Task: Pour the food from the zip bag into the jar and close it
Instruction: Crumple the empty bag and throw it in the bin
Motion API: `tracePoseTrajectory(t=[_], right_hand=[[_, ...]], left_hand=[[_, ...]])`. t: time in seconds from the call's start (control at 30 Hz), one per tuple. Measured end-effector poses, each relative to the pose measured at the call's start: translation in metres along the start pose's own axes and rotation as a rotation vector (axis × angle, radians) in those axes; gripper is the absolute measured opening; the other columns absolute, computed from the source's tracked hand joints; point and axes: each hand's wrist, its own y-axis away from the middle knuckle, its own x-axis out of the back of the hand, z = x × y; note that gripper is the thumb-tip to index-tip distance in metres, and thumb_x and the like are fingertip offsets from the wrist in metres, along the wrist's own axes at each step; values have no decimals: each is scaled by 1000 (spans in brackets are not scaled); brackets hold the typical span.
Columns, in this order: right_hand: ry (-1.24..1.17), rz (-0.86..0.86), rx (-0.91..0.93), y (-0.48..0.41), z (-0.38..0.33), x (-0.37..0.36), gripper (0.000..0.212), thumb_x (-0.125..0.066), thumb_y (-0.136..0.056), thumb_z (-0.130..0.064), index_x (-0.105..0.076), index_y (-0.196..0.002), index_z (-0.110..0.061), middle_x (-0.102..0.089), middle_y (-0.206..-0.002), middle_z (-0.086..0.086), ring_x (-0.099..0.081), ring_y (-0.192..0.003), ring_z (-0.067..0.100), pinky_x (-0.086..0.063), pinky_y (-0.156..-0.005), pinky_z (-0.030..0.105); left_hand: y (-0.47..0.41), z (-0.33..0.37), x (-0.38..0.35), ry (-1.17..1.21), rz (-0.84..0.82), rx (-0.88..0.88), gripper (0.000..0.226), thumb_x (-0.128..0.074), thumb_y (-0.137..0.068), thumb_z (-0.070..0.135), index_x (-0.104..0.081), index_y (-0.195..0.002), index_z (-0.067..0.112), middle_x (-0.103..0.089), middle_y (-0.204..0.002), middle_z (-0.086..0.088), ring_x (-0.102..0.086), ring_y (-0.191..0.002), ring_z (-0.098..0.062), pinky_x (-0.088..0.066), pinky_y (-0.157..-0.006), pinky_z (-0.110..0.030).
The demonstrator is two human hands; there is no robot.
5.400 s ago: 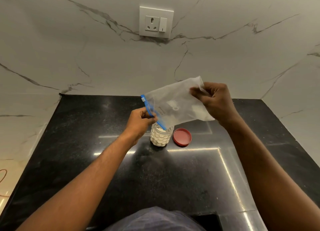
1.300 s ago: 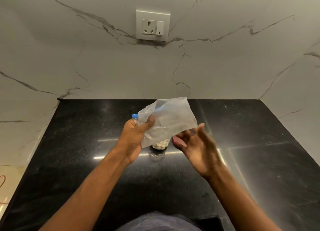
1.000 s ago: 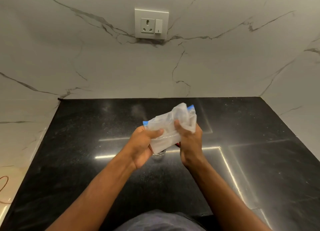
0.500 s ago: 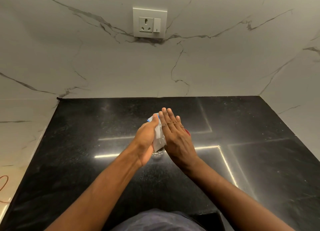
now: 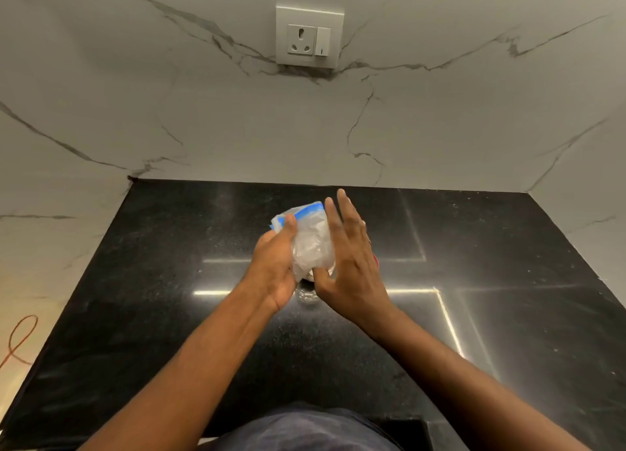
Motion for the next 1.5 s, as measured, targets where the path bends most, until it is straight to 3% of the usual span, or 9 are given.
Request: tracePoseTrajectory(t=[0.07, 0.17, 0.23, 0.3, 0.47, 0.67, 0.87, 1.2, 1.5], right_hand=[[-292, 10, -114, 9, 0, 3, 96, -70, -86, -17, -17, -165, -19, -24, -171, -3, -25, -156, 8, -31, -122, 25], [-859, -60, -342, 12, -3, 7, 70, -72, -92, -29, -40, -154, -31, -66, -134, -24, -62, -126, -2, -54, -93, 16], [-1040, -112, -410, 5, 0, 7, 40, -70, -98, -34, -61, -137, -28, -76, -124, -7, -72, -117, 14, -61, -92, 28], [-1132, -172, -485, 0, 1, 6, 36, -67, -101, -31, -67, -131, -12, -76, -123, 10, -74, -115, 28, -61, -96, 45], [-1143, -196, -560, -2, 2, -8, 23, -70, -99, -21, -72, -118, -9, -80, -112, 7, -78, -103, 27, -66, -82, 40], [-1108, -285, -543, 10, -42, -48, 23, -73, -96, -26, -74, -114, -12, -80, -107, 5, -79, -97, 26, -64, -65, 31], [-1209, -558, -504, 41, -111, -100, 31, -69, -100, -33, -70, -125, -16, -79, -116, 8, -79, -99, 31, -65, -75, 34], [-1271, -559, -709, 98, -299, -247, 20, -69, -100, -16, -74, -114, -3, -78, -100, 25, -79, -91, 34, -64, -77, 33], [-1117, -558, -1002, 143, -416, -418, 9, -65, -100, -7, -69, -108, -9, -77, -107, 26, -78, -94, 39, -66, -80, 42]], left_hand=[[0, 3, 3, 5, 3, -27, 32, -51, -109, 38, -68, -120, 14, -83, -103, -10, -81, -94, -26, -67, -70, -39], [1, 5, 6, -26, -1, -67, 32, -52, -107, 44, -66, -122, 19, -83, -103, -7, -81, -95, -24, -67, -74, -40], [4, 5, 9, -83, -6, -84, 31, -54, -105, 46, -66, -122, 23, -83, -102, -4, -81, -93, -21, -67, -74, -38], [9, 4, 15, -137, 6, -104, 28, -58, -103, 47, -69, -117, 25, -84, -100, -2, -82, -90, -20, -66, -72, -37], [29, 15, 46, -212, 185, -225, 34, -82, -82, 35, -75, -110, 17, -83, -99, -3, -82, -91, -23, -67, -68, -36], [66, 22, 104, -331, 410, -346, 28, -86, -84, 24, -76, -109, 17, -82, -99, 0, -82, -90, -18, -66, -68, -31], [114, 40, 188, -260, 538, -423, 28, -86, -85, 22, -76, -110, 16, -83, -99, 0, -81, -93, -19, -67, -73, -33], [221, 78, 434, -132, 759, -363, 21, -83, -87, 40, -77, -105, 29, -81, -104, 10, -76, -97, -11, -57, -77, -30], [254, 65, 636, -279, 927, -132, 8, -76, -93, 27, -73, -101, 30, -76, -98, 5, -71, -90, -13, -52, -71, -28]])
